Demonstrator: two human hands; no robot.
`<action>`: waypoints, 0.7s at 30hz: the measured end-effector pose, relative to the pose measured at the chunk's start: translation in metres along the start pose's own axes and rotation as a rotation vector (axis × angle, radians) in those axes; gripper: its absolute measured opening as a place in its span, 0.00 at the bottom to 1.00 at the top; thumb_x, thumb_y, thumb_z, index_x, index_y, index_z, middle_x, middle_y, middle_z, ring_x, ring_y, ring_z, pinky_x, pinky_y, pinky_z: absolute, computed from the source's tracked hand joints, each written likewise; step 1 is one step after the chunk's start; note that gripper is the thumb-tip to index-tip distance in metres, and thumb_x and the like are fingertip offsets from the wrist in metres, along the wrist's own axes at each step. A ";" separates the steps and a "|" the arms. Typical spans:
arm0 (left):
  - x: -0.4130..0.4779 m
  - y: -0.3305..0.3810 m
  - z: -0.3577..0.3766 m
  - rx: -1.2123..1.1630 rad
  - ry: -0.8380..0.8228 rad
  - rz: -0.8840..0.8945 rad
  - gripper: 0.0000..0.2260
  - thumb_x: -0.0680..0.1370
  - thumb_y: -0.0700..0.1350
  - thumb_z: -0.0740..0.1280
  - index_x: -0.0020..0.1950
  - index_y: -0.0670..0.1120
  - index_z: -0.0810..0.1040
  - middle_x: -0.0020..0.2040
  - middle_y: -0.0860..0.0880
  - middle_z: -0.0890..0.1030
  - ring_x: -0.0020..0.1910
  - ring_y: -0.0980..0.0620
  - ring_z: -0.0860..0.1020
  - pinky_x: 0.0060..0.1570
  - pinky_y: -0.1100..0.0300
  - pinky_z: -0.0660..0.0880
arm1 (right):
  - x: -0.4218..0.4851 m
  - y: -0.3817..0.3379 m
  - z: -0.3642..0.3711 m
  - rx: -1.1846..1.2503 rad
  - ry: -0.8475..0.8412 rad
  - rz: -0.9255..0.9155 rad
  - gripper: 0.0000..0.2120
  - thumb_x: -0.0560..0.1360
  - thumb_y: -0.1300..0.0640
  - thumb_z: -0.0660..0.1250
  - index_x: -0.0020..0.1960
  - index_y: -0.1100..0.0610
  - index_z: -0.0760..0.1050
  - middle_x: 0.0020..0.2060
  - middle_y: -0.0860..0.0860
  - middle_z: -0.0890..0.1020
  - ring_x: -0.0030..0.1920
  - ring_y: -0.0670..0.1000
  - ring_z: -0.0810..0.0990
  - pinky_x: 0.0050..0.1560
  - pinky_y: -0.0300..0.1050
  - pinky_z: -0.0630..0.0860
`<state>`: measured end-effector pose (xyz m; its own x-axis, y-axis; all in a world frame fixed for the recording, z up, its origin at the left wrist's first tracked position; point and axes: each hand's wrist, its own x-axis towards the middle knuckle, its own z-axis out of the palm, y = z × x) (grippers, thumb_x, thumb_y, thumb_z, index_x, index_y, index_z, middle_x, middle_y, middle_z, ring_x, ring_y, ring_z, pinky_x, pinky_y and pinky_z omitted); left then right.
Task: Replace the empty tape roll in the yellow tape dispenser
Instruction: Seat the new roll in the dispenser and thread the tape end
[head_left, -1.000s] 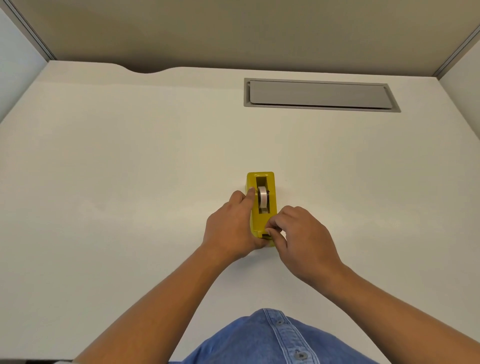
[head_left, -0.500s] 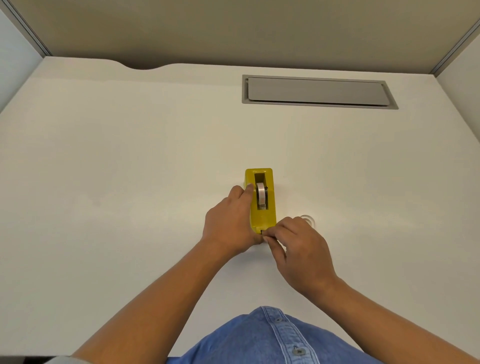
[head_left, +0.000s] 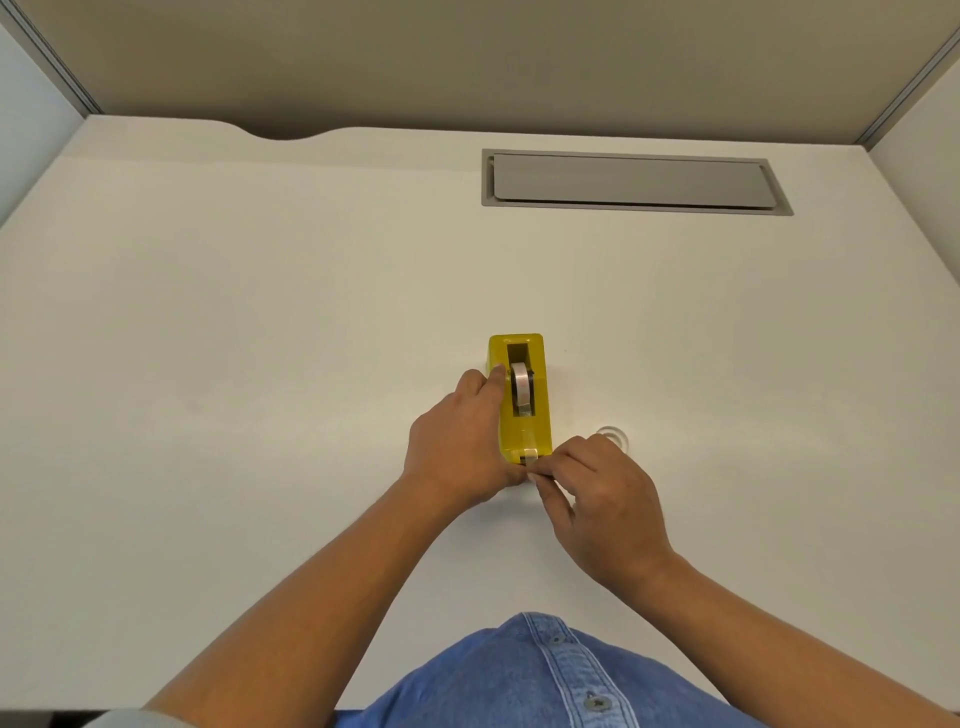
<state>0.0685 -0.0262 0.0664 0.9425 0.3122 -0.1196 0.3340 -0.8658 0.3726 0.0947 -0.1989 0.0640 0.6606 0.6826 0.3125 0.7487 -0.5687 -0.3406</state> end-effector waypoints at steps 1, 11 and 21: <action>0.000 0.000 0.000 -0.006 -0.002 0.003 0.53 0.61 0.69 0.74 0.77 0.51 0.53 0.66 0.49 0.72 0.58 0.47 0.77 0.48 0.52 0.79 | 0.000 0.000 0.001 0.001 0.005 -0.005 0.10 0.74 0.53 0.68 0.48 0.57 0.84 0.40 0.53 0.85 0.38 0.53 0.81 0.37 0.41 0.76; 0.000 -0.001 0.001 0.033 0.005 0.016 0.54 0.61 0.69 0.74 0.78 0.51 0.53 0.66 0.48 0.73 0.59 0.47 0.78 0.47 0.52 0.78 | 0.001 0.006 0.006 -0.012 0.003 -0.044 0.09 0.74 0.52 0.69 0.47 0.57 0.83 0.39 0.53 0.85 0.37 0.52 0.80 0.37 0.39 0.72; 0.003 -0.009 0.005 0.100 -0.011 0.044 0.56 0.59 0.66 0.78 0.77 0.52 0.49 0.62 0.51 0.77 0.55 0.48 0.80 0.43 0.52 0.81 | -0.006 0.012 0.002 0.017 -0.081 -0.002 0.08 0.68 0.58 0.77 0.46 0.56 0.84 0.39 0.51 0.84 0.37 0.51 0.80 0.37 0.36 0.70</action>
<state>0.0682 -0.0190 0.0582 0.9560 0.2695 -0.1157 0.2918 -0.9135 0.2836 0.0997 -0.2093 0.0561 0.6521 0.7190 0.2404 0.7485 -0.5600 -0.3551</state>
